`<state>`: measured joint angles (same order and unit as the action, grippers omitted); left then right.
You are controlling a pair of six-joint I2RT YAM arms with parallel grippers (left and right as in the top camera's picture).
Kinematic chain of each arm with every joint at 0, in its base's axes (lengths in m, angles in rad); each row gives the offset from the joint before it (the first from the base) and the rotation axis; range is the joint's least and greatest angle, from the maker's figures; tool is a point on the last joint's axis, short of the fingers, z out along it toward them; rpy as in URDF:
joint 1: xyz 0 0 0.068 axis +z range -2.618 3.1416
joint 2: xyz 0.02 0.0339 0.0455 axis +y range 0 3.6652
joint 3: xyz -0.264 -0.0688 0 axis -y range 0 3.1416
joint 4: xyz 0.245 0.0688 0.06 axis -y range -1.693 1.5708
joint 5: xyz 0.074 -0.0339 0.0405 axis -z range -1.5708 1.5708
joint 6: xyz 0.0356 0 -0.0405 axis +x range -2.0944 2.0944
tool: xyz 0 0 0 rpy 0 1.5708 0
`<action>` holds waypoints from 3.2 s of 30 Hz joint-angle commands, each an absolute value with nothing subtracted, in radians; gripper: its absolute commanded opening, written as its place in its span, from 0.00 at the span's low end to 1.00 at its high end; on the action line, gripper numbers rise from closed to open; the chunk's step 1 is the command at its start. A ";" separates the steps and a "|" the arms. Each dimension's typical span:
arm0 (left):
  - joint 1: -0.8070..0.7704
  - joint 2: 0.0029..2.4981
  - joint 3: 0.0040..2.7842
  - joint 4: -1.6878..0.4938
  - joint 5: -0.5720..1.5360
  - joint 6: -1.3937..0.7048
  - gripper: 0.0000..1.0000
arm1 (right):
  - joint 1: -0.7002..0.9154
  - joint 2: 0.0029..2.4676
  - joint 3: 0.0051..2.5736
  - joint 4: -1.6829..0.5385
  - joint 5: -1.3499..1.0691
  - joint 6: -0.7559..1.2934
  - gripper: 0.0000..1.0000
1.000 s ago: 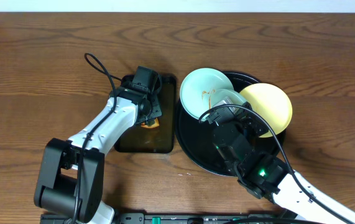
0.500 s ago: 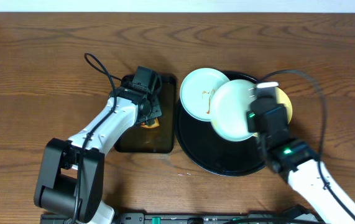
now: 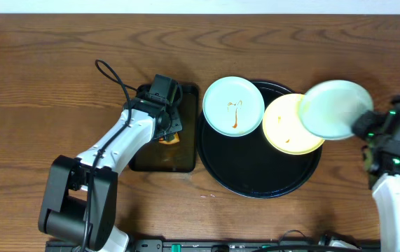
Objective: Clean dirty plates on tray and stack at the side
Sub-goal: 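Lift the front pale green plate with the right gripper and carry right, then set the pale green plate down right of the round tray, then scrub the yellow plate with the sponge, left gripper, then return to tray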
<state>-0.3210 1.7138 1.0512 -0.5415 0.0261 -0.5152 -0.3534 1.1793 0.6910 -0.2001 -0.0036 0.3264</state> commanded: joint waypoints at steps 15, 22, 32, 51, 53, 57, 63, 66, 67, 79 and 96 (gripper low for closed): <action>-0.317 1.717 1.047 -0.542 0.014 -0.497 0.07 | -0.666 1.422 0.712 -0.069 -0.202 0.559 0.01; -0.317 1.717 1.047 -0.541 0.014 -0.497 0.07 | -0.638 1.427 0.712 -0.108 -0.549 0.403 0.24; -0.317 1.717 1.047 -0.541 0.014 -0.498 0.08 | -0.439 1.436 0.705 -0.274 -0.604 0.182 0.52; -0.317 1.717 1.047 -0.542 0.015 -0.498 0.08 | -0.280 1.485 0.705 -0.257 -0.285 0.258 0.34; -0.317 1.717 1.047 -0.542 0.015 -0.498 0.08 | -0.280 1.491 0.701 -0.274 -0.285 0.258 0.30; -0.317 1.717 1.047 -0.542 0.015 -0.498 0.08 | -0.280 1.528 0.697 -0.262 -0.285 0.258 0.29; -0.317 1.717 1.047 -0.542 0.015 -0.498 0.08 | -0.280 1.546 0.698 -0.200 -0.334 0.257 0.09; -0.317 1.717 1.047 -0.542 0.015 -0.498 0.08 | -0.281 1.519 0.700 -0.186 -0.334 0.257 0.01; -0.317 1.717 1.047 -0.542 0.015 -0.498 0.08 | -0.281 1.510 0.700 -0.187 -0.334 0.257 0.01; -0.317 1.675 1.060 -0.542 0.014 -0.418 0.07 | -0.279 1.392 0.700 -0.387 -0.395 0.211 0.01; -0.373 1.470 1.065 -0.520 0.368 -0.410 0.07 | -0.128 1.393 0.658 -0.646 -0.368 0.179 0.01</action>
<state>-0.3393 1.4643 1.0512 -0.5331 0.2306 -0.4156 -0.1593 1.4040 0.6762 -0.6498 -0.3695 0.1925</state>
